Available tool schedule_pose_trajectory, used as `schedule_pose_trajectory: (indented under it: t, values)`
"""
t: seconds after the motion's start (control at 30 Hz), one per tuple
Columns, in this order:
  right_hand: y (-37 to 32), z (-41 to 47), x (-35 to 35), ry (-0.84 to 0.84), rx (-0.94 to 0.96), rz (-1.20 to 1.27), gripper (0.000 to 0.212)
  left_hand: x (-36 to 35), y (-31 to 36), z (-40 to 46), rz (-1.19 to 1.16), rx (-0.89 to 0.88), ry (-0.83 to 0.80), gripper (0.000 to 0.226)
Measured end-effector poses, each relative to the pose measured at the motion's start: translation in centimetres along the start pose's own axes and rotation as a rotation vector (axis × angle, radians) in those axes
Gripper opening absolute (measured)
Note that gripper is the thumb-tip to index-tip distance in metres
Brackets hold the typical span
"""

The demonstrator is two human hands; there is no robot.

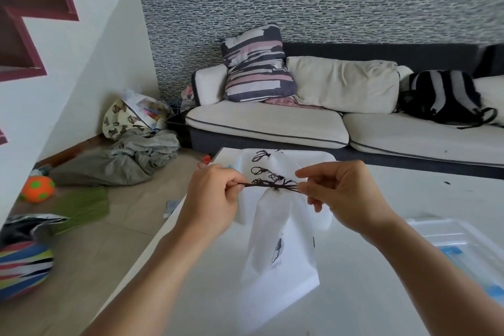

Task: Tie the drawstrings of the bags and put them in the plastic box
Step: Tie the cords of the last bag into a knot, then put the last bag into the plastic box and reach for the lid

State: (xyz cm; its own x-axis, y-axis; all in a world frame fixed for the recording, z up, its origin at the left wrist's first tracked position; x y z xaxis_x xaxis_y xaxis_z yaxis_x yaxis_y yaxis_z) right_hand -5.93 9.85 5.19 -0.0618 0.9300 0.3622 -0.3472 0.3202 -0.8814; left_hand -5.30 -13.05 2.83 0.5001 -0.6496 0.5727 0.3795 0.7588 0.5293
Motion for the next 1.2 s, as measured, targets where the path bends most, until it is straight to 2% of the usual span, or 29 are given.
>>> schedule_pose_trajectory:
  t: [0.07, 0.1, 0.2, 0.23, 0.27, 0.3, 0.33, 0.37, 0.43, 0.5, 0.53, 0.57, 0.63, 0.67, 0.7, 0.8, 0.87, 0.9, 0.93, 0.97, 1.0, 1.03, 1.07, 1.1, 1.2]
  values:
    - [0.1, 0.0, 0.1, 0.024, -0.012, 0.048, 0.013, -0.4, -0.4, 0.0, -0.069, 0.058, -0.031, 0.029]
    - [0.4, 0.1, 0.1, 0.053, -0.034, 0.112, 0.012, -0.8, -0.4, -0.2, -0.216, 0.155, -0.088, 0.030]
    - [1.4, 0.1, -0.8, 0.112, -0.182, 0.420, 0.010, -2.7, 1.1, -1.8, -0.889, 0.637, -0.381, 0.016]
    - [1.6, 0.2, -1.3, 0.106, -0.227, 0.521, 0.011, -3.5, 1.6, -2.4, -0.973, 0.737, -0.494, 0.035]
    - [1.7, 0.2, -1.9, 0.094, -0.264, 0.605, 0.013, -4.1, 1.9, -2.7, -0.937, 0.732, -0.582, 0.055]
    - [1.7, 0.2, -2.3, 0.077, -0.292, 0.681, 0.015, -4.7, 2.3, -3.0, -0.820, 0.641, -0.616, 0.067]
    - [1.5, 0.2, -2.5, 0.055, -0.312, 0.741, 0.017, -5.3, 2.7, -3.1, -0.692, 0.537, -0.582, 0.068]
    - [1.2, 0.1, -2.7, 0.029, -0.324, 0.785, 0.020, -5.7, 2.8, -3.0, -0.604, 0.468, -0.492, 0.058]
    - [1.0, 0.3, -2.8, 0.008, -0.309, 0.781, 0.021, -6.4, 2.8, -2.6, -0.613, 0.490, -0.288, 0.023]
    - [1.0, 0.5, -2.1, 0.075, -0.173, 0.510, 0.016, -7.1, 2.3, -2.0, -0.765, 0.676, -0.130, 0.023]
    - [0.8, 0.3, -1.4, 0.129, -0.059, 0.243, 0.029, -7.4, 2.0, -1.6, -0.897, 0.801, -0.043, 0.025]
    - [0.5, 0.1, -1.0, 0.151, 0.070, -0.038, 0.051, -7.5, 1.8, -1.1, -1.067, 0.913, 0.045, 0.026]
    - [0.7, -0.4, -1.8, 0.019, 0.252, -0.518, 0.094, -7.5, 2.0, -0.3, -1.387, 1.057, 0.143, 0.024]
    - [1.1, -0.6, -2.8, -0.053, 0.275, -0.658, 0.105, -7.6, 2.3, 0.0, -1.493, 1.093, 0.127, 0.024]
    - [1.6, -0.4, -3.4, -0.073, 0.293, -0.723, 0.106, -7.7, 3.0, 0.4, -1.585, 1.104, 0.059, 0.025]
    - [2.3, 1.4, -3.5, 0.089, 0.341, -0.602, 0.083, -7.8, 5.1, 0.9, -1.693, 0.997, -0.174, 0.028]
    - [1.7, 2.8, -1.6, 0.282, 0.365, -0.538, 0.076, -7.6, 5.4, 1.9, -1.602, 0.885, -0.149, 0.024]
    - [1.1, 3.4, -0.4, 0.391, 0.394, -0.528, 0.078, -7.4, 4.7, 2.4, -1.449, 0.813, -0.103, 0.027]
    - [0.3, 4.1, 0.8, 0.493, 0.422, -0.533, 0.080, -7.0, 3.6, 3.0, -1.148, 0.684, -0.074, 0.036]
    - [-0.5, 4.7, 1.6, 0.567, 0.452, -0.561, 0.082, -6.2, 2.5, 3.4, -0.726, 0.514, -0.039, 0.048]
    - [-0.9, 5.9, 2.1, 0.611, 0.488, -0.618, 0.082, -6.1, 1.1, 3.7, -0.311, 0.307, -0.031, 0.059]
    - [-1.2, 7.1, 1.9, 0.597, 0.500, -0.692, 0.080, -6.2, 0.1, 3.6, 0.003, 0.136, -0.076, 0.066]
    - [-0.7, 8.9, 1.3, 0.514, 0.467, -0.758, 0.079, -7.0, -1.0, 3.4, 0.210, 0.048, -0.166, 0.067]
    - [0.4, 10.6, 0.3, 0.374, 0.369, -0.811, 0.077, -7.7, -1.9, 3.1, 0.314, 0.026, -0.255, 0.063]
    - [6.8, 13.5, -2.9, -0.170, -0.072, -0.892, 0.059, -9.4, -3.2, 1.9, 0.276, 0.049, -0.401, 0.034]
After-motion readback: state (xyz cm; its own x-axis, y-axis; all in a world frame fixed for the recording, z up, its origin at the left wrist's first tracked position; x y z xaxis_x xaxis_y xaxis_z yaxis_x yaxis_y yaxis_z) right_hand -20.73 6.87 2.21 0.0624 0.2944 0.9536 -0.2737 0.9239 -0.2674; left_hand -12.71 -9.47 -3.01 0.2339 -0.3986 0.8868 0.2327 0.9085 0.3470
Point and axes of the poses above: each hand's wrist, its own z-axis towards the middle knuckle, its own x-axis out of the back of the hand, y = z × x, the point moved 4 cm from there along z, towards the middle knuckle
